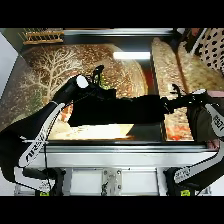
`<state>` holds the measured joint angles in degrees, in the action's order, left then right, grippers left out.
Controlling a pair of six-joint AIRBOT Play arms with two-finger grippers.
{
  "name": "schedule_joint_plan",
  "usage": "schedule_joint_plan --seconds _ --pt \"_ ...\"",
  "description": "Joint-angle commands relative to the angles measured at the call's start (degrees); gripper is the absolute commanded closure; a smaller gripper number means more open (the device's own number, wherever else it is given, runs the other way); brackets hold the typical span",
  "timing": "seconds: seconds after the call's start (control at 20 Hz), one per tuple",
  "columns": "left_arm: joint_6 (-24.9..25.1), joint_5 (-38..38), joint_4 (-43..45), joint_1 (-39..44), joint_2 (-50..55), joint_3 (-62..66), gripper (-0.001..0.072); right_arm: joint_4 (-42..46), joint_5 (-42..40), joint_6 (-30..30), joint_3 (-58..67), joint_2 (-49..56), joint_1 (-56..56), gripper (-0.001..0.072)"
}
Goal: Fold the clothes and pants, and hang the long-sleeved shirts on hangers.
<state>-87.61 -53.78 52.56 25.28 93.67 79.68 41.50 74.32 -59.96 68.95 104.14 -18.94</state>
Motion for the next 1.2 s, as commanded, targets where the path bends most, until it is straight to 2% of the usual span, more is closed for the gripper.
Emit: schedule_joint_plan --seconds 0.0,0.05,0.1,0.15,0.35,0.55,0.7,1.15 --pt "-0.31 0.11 -0.07 0.50 1.81 1.33 0.0697 -3.26 -2.51 0.22 -0.09 0.42 2.84 0.0465" --pt "-0.31 0.11 0.09 0.46 1.95 1.31 0.0698 -3.30 -2.45 0.22 -0.09 0.20 2.82 0.0598" --pt "-0.26 0.17 0.48 0.46 1.99 1.31 0.0698 -2.91 -2.21 0.17 -0.07 -0.35 2.47 0.0682" --pt "-0.28 0.37 0.46 0.46 2.01 1.31 0.0698 -2.32 -2.03 -0.20 -0.04 -1.42 1.75 0.0693" --pt "-0.31 2.93 0.26 0.70 2.29 1.33 0.0698 9.73 -0.55 -7.93 1.01 -8.37 -2.47 0.0694" --pt "-0.35 4.72 -0.28 3.17 5.84 1.38 0.0698 23.78 6.27 -13.90 6.16 -14.69 -3.74 0.0693" --pt "-0.52 5.11 -0.33 6.01 9.70 2.80 0.0698 24.52 10.51 -16.04 10.21 -18.14 -2.54 0.0694" --pt "-0.90 -0.48 -0.04 14.97 23.85 21.86 0.0698 29.88 17.09 -23.30 20.04 -21.99 11.54 0.0694"
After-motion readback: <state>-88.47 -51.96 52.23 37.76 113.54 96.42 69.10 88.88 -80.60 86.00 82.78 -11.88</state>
